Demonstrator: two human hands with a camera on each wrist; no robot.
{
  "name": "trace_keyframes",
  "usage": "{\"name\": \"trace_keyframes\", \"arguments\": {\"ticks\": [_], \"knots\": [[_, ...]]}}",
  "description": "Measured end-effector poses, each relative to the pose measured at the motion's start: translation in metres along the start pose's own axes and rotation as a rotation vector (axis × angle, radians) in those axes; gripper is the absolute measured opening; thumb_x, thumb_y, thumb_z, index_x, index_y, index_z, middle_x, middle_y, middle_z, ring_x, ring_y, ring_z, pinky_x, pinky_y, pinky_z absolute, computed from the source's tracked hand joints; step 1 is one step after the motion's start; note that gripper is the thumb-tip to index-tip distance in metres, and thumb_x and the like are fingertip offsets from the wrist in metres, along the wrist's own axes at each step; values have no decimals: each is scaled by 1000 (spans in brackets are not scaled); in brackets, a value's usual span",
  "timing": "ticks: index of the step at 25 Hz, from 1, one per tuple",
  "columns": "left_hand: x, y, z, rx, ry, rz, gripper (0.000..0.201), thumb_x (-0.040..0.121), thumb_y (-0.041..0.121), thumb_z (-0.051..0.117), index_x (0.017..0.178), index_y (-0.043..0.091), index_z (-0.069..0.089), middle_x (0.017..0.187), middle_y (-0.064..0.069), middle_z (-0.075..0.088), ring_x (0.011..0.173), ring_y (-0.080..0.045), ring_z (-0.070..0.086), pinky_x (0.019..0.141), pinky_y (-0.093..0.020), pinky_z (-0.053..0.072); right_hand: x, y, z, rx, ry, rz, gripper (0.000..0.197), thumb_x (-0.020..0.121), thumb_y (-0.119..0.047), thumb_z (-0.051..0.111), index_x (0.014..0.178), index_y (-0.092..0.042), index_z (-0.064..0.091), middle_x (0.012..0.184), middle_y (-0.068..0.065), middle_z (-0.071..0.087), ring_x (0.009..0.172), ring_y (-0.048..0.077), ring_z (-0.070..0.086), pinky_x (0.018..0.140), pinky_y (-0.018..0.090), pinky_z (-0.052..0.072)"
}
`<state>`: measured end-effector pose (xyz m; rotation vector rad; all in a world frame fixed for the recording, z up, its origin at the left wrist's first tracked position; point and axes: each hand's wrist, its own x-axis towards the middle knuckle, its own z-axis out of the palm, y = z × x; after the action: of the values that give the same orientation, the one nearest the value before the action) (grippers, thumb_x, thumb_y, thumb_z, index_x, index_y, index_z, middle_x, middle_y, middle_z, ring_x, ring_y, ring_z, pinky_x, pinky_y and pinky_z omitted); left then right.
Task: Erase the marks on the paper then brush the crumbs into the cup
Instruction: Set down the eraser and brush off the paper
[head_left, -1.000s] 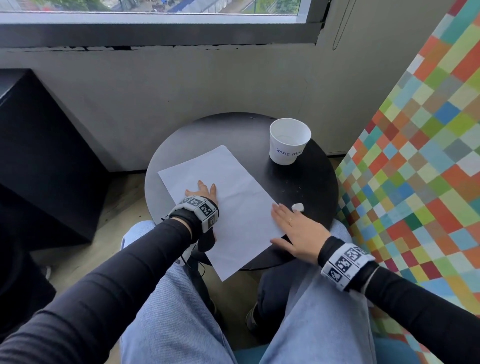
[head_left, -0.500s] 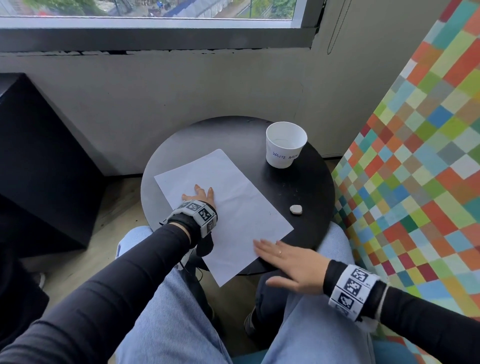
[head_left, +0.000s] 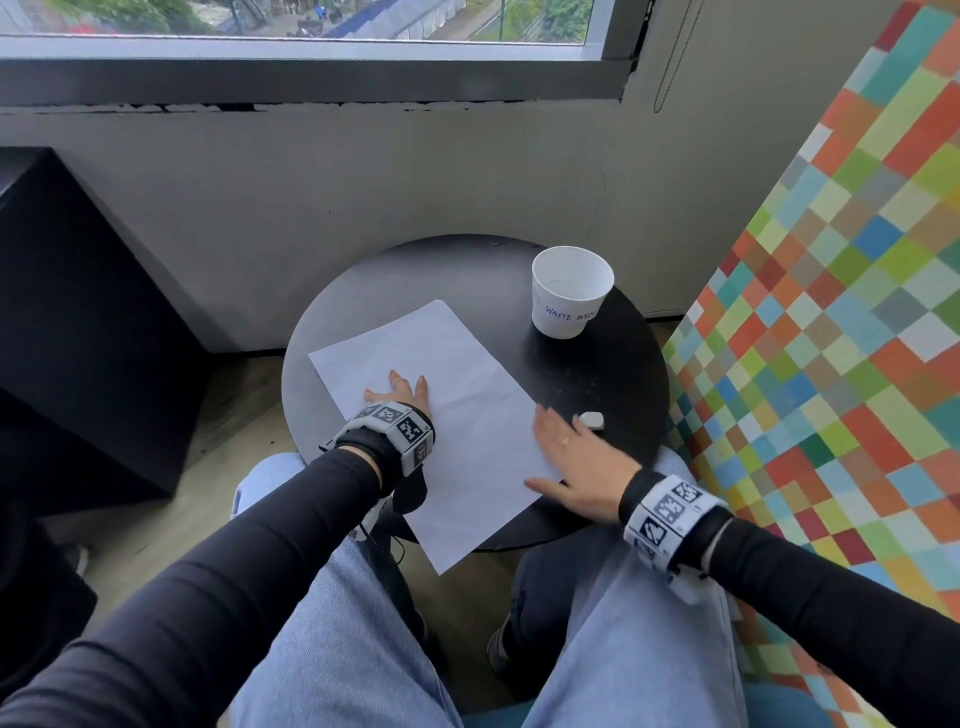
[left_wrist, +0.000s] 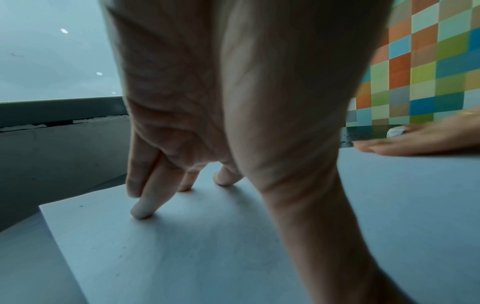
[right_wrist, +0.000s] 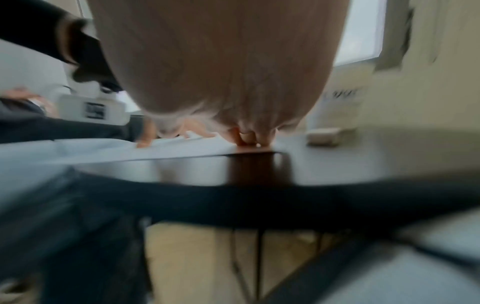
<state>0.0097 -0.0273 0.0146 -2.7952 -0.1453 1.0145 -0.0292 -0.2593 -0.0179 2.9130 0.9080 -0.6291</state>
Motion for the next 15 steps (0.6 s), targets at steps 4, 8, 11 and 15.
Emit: {"name": "trace_keyframes", "arguments": {"ticks": [4, 8, 11, 15], "knots": [[-1, 2, -1, -20, -19, -14, 80, 104, 21, 48, 157, 14, -11, 162, -19, -14, 145, -52, 9, 116, -53, 17, -5, -18, 1, 4, 1, -176, 93, 87, -71, 15, 152, -7, -4, 158, 6, -13, 147, 15, -8, 117, 29, -11], [1, 3, -1, -14, -9, -12, 76, 105, 19, 45, 157, 14, -11, 163, -20, -13, 145, -52, 10, 117, -53, 16, 1, -4, 3, 26, -2, -51, 104, 77, -80, 0, 152, -7, -3, 160, 8, -9, 148, 18, -5, 115, 28, -9], [3, 3, 1, -21, -15, -13, 77, 105, 18, 46, 157, 15, -11, 162, -19, -14, 145, -53, 9, 117, -55, 17, 6, 0, -12, 6, 44, -19, 97, 84, -75, 9, 152, -8, -4, 160, 6, -9, 148, 17, -5, 118, 29, -5], [4, 3, 0, -16, -13, -3, 77, 105, 20, 45, 157, 16, -11, 163, -18, -13, 145, -53, 9, 116, -55, 18, 2, -22, 0, 67, -62, -215, 79, 97, -58, 28, 152, -11, -5, 159, 1, -11, 147, 12, -6, 118, 27, -6]]}}
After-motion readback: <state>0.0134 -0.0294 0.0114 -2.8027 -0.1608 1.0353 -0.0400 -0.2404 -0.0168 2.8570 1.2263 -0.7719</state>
